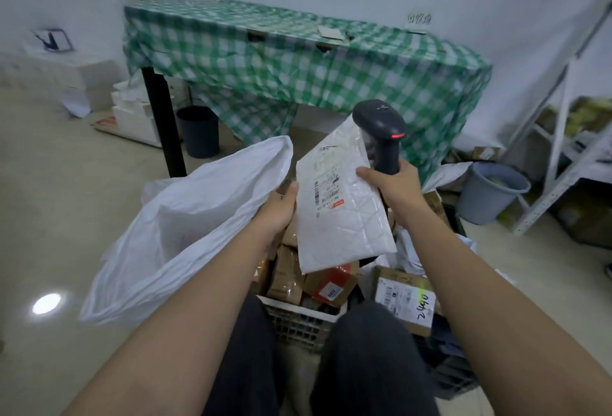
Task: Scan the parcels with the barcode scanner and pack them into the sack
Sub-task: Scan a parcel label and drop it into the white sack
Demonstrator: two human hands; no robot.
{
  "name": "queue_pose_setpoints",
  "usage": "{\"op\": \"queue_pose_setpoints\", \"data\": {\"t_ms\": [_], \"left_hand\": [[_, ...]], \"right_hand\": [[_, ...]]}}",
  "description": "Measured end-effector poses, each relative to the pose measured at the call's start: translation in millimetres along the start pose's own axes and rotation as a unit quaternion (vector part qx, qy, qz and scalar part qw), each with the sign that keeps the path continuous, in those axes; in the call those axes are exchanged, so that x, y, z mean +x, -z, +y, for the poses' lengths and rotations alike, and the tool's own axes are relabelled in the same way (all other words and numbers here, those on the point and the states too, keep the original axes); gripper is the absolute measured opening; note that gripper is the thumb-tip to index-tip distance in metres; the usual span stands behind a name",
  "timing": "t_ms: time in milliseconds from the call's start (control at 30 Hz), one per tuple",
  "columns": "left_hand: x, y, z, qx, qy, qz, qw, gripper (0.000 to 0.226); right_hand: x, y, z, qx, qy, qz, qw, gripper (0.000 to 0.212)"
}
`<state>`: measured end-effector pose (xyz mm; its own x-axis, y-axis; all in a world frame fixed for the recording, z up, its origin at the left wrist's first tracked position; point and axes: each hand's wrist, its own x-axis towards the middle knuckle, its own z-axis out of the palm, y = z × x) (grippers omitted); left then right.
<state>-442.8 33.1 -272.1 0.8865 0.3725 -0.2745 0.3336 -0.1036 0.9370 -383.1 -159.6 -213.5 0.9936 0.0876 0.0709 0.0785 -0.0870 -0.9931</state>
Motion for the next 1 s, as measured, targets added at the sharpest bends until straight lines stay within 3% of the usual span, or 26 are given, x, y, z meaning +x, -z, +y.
{"op": "queue_pose_setpoints", "data": {"t_ms": [133, 233, 367, 433, 533, 600, 733, 833, 1000], "left_hand": [[56.6, -1.7, -22.1, -0.117, 0.068, -0.051, 0.990, 0.090], [95.3, -2.0, -34.3, -0.202, 0.087, -0.017, 0.975, 0.048], [108.1, 8.8, -26.0, -0.192, 0.018, 0.104, 0.976, 0.016], [110.9, 15.8, -25.7, -0.163, -0.005, 0.142, 0.976, 0.011], [105.6, 23.6, -22.7, -0.119, -0.038, 0.160, 0.979, 0.012], [103.0, 28.8, -21.0, -0.109, -0.060, 0.163, 0.979, 0.010], [91.0, 34.4, -17.7, -0.097, -0.098, 0.164, 0.977, 0.011], [80.2, 32.8, -18.4, -0.081, -0.105, 0.152, 0.979, 0.006], [64.8, 30.5, -15.6, -0.067, -0.111, 0.143, 0.981, 0.010]], "right_hand": [[33.5, -19.2, 9.6, 0.078, -0.005, -0.038, 0.996, 0.024], [68.4, -35.5, 21.8, 0.101, -0.027, -0.055, 0.993, 0.026], [108.1, -41.1, 48.9, 0.011, -0.023, -0.053, 0.998, 0.020], [114.3, -39.6, 66.1, -0.051, -0.014, -0.052, 0.997, 0.019], [108.1, -29.8, 83.2, -0.088, -0.015, -0.047, 0.995, 0.034], [103.9, -18.7, 88.1, -0.099, 0.014, -0.062, 0.993, 0.021], [96.1, 1.3, 86.5, -0.200, 0.092, -0.188, 0.957, 0.018], [86.3, 9.6, 82.1, -0.302, 0.133, -0.254, 0.909, 0.023], [62.9, 9.2, 70.5, -0.399, 0.146, -0.283, 0.860, 0.036]]}}
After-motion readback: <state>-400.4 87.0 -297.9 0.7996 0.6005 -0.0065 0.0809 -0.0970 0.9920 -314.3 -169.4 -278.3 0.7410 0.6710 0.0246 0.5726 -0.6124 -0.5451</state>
